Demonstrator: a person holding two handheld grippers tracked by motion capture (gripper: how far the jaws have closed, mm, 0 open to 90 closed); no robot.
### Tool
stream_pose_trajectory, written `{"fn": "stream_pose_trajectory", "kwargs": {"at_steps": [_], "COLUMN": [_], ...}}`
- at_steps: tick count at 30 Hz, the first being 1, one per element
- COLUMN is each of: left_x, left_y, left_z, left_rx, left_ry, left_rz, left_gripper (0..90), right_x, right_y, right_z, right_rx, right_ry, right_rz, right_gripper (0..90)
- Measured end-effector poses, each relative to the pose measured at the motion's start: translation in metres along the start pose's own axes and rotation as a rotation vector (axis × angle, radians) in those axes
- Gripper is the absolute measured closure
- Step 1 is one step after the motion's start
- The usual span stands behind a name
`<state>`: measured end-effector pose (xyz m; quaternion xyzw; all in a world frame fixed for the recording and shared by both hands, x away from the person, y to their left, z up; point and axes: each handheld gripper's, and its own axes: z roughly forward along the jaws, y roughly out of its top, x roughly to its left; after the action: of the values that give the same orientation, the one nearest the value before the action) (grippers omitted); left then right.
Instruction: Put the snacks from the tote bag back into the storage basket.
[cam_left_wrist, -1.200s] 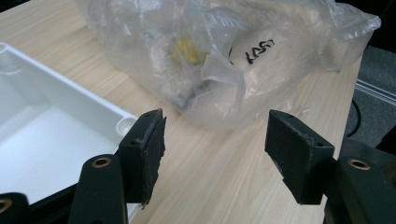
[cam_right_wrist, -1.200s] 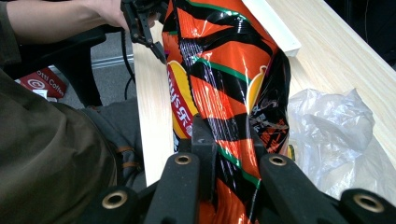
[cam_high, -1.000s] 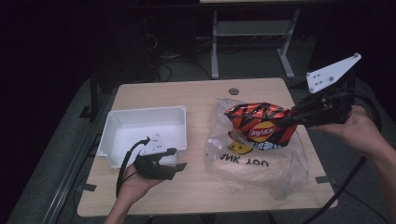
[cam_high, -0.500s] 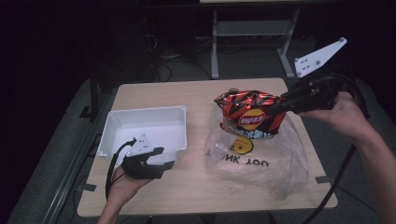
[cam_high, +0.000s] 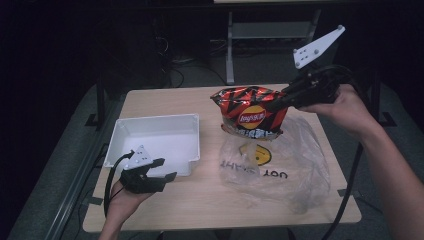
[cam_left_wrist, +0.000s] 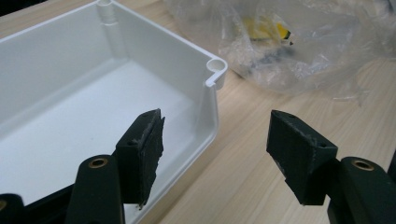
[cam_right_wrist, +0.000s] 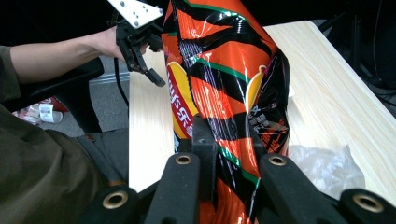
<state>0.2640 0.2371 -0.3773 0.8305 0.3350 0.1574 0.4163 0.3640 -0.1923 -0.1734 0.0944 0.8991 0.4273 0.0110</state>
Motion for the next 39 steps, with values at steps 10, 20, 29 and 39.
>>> {"fn": "stream_pose_trajectory", "kwargs": {"at_steps": [10,20,29,39], "left_x": [0.007,0.012,0.017,0.023], "left_y": [-0.01,-0.018,-0.025,-0.033], "left_z": [-0.004,-0.007,-0.01,-0.017], "left_rx": [0.003,0.013,0.009,-0.007], "left_ry": [0.019,0.038,0.051,0.073], "left_rz": [-0.012,-0.017,-0.042,-0.074], "left_gripper": [35.5,35.0,34.7,34.4], "right_x": [-0.012,-0.022,-0.029,-0.031], "right_y": [0.022,0.038,0.05,0.062], "right_z": [0.027,0.054,0.08,0.105], "right_rx": [-0.001,-0.005,-0.01,-0.009], "right_ry": [0.043,0.079,0.111,0.146], "right_rz": [-0.013,-0.023,-0.041,-0.045], "right_gripper": [82.2,82.4,82.4,82.4]}}
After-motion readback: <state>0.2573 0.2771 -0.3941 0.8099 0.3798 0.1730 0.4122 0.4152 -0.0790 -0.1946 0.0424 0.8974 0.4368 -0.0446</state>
